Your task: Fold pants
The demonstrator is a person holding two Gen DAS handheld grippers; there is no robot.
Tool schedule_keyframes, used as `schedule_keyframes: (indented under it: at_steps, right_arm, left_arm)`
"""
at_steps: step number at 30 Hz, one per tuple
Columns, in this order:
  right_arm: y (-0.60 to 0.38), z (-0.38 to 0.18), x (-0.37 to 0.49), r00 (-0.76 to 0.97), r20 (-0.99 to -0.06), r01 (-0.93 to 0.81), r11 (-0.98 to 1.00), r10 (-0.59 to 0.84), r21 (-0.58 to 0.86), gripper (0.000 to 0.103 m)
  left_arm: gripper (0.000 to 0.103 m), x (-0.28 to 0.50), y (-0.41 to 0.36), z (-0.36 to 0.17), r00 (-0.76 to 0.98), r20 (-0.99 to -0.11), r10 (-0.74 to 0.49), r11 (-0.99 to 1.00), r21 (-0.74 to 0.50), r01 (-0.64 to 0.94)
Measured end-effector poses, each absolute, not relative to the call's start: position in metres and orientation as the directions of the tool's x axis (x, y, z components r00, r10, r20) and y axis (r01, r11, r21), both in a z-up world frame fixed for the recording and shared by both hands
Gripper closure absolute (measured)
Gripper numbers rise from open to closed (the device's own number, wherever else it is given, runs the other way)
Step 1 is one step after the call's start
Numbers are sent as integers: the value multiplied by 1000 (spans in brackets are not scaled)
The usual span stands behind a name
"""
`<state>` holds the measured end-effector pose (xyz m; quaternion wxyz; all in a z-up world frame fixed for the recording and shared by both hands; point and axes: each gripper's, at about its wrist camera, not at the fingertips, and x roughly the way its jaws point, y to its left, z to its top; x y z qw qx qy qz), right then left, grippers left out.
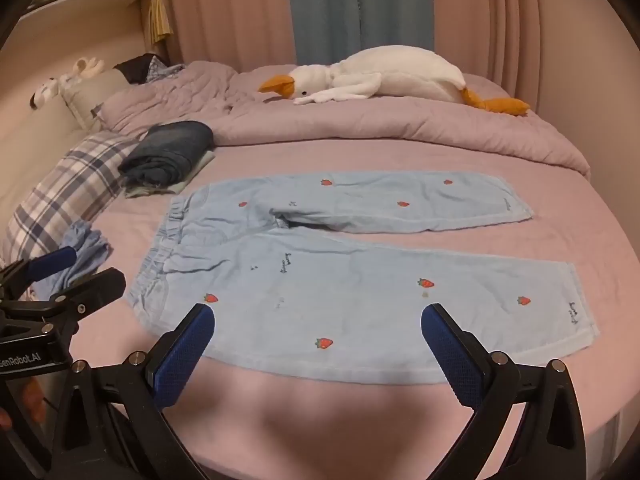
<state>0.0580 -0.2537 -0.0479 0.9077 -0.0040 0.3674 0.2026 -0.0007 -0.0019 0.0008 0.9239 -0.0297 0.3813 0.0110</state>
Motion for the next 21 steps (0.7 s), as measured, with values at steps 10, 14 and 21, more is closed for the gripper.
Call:
schedule_keyframes:
  at_steps: [10, 14, 21]
  right_arm:
    - [-253, -47, 58, 644, -670, -368, 918, 368, 151, 0]
    - [-254, -46, 59, 642, -674, -365, 919, 366, 152, 0]
    - [-253, -47, 58, 649, -668, -365, 919, 365, 148, 0]
  left_arm:
    - [0, 3, -7, 1, 708, -706, -7, 998, -49, -39]
    - [0, 3, -6, 0, 706, -708, -12, 998, -55, -39]
    - [0, 3, -7, -1, 705, -709, -10, 998, -50, -36]
